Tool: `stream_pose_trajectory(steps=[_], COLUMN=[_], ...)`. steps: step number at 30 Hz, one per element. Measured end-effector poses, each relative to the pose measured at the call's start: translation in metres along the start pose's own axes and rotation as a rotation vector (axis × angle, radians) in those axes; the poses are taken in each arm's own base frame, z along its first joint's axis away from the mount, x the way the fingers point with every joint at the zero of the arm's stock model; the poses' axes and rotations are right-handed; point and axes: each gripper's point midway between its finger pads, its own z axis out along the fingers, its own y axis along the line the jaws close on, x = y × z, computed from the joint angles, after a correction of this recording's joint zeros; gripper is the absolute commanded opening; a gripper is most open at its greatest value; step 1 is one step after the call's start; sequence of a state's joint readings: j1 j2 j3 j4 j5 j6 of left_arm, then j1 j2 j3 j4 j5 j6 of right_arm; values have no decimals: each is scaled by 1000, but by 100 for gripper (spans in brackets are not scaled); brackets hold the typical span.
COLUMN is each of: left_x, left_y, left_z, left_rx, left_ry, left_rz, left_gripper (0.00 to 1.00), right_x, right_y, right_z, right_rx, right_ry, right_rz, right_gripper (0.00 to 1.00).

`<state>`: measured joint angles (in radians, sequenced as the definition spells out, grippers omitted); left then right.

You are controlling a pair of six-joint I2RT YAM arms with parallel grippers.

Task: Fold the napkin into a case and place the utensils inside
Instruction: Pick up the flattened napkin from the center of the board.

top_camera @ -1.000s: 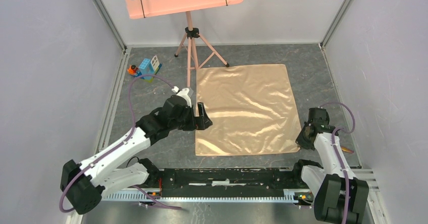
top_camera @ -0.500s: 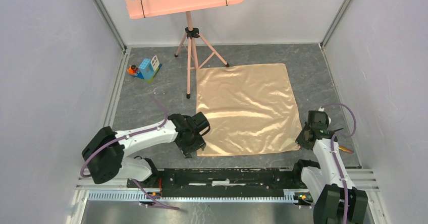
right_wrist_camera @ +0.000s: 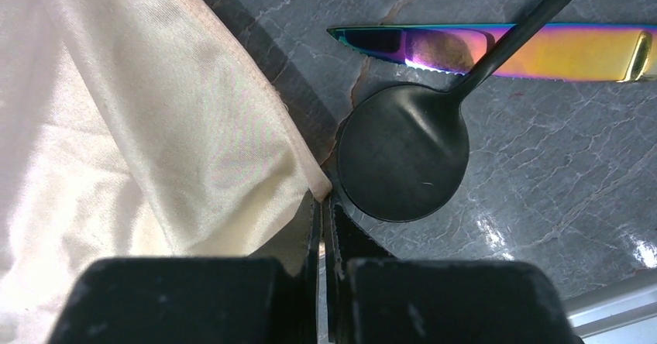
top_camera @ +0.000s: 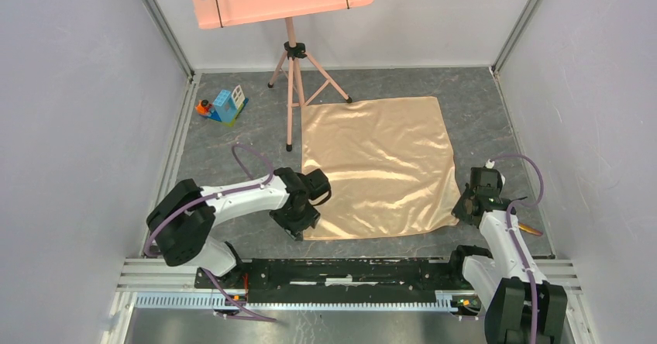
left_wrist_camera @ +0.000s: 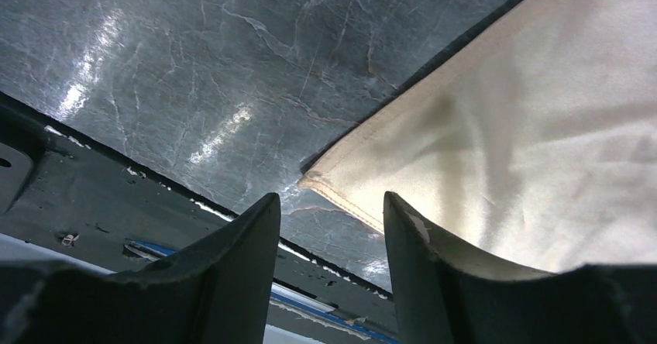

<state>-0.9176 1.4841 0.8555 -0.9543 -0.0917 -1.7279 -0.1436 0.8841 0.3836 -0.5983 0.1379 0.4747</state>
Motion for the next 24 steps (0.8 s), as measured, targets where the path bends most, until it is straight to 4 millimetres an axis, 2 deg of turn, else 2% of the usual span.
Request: stream_pose_trajectory(steps=[8,12,15,19,21,24], left_x=[6,14,18,19,19,16], left_y=[0,-4,-7,-3,-5,-9], left_z=[11,17,21,24,23,22], left_rx=[-14,-11,12,19,36,78], left_ry=[26,67,88,102,109,123], left_rz=[-18,-32,-34,-38,-44,-35], left_gripper=[59,54,44,10,6,5], right_x=[-1,-1,-1,1,3,8], right_y=[1,2,2,6,10,24], right_z=[1,1,1,0,-2,-6], right_rx=[-4,-6,-9,-41,-78,-173], right_ry=[-2,-5,-8,-21,-20,-7], right_rz=[-2,-2,0,-3,-20,-63], right_gripper=[0,0,0,0,0,0])
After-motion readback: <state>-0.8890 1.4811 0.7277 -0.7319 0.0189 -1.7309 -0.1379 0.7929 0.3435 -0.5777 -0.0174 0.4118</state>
